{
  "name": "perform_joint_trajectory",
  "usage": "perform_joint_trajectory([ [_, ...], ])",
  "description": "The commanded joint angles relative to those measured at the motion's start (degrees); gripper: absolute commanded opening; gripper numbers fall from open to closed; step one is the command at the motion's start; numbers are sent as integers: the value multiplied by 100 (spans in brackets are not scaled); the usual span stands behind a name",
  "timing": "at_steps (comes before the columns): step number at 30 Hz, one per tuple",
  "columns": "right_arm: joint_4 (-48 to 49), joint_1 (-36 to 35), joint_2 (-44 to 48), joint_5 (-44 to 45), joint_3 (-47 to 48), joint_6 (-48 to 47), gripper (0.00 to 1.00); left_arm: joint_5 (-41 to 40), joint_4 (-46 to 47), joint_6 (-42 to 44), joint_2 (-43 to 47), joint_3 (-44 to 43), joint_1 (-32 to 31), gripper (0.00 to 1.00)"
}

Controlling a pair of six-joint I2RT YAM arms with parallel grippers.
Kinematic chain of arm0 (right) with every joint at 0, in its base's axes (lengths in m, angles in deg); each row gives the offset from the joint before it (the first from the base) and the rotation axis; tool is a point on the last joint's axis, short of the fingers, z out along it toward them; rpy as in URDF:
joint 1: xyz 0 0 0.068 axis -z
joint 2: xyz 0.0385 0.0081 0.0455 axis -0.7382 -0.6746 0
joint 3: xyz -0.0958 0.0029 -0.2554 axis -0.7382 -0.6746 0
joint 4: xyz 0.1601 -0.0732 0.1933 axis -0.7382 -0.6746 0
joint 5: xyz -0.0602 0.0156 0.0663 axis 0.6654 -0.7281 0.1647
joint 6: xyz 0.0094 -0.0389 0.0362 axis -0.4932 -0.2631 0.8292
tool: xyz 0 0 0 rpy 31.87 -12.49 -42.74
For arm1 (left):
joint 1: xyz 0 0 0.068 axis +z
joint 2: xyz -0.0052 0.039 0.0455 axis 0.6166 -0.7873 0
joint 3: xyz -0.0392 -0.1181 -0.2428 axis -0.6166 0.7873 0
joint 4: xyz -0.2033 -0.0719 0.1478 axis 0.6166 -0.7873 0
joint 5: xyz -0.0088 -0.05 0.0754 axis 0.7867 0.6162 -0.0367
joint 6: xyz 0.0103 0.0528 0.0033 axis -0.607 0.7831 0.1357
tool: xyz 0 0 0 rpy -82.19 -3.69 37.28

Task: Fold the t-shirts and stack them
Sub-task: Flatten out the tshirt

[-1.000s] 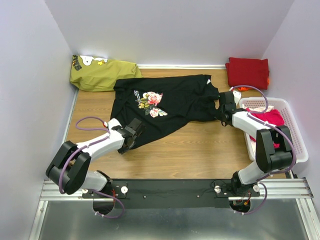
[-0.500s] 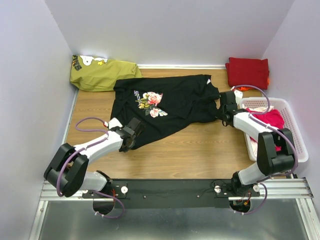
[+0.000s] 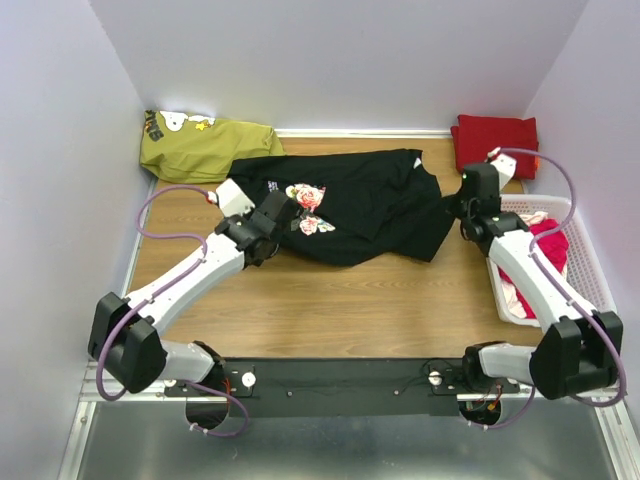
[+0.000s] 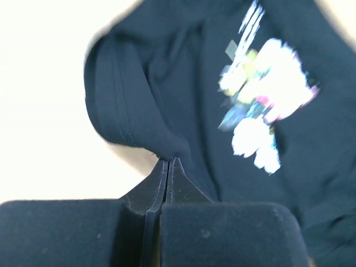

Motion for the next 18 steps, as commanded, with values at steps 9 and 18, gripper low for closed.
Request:
perform_joint_trajectory([
  [9, -973, 39, 716, 844, 2609, -704, 1, -1507, 807, 2640, 764, -1671, 1060, 0],
  [18, -1272, 39, 1207, 441, 3454, -1055, 1, -892, 1923, 4829, 1291, -2701, 1175, 0],
])
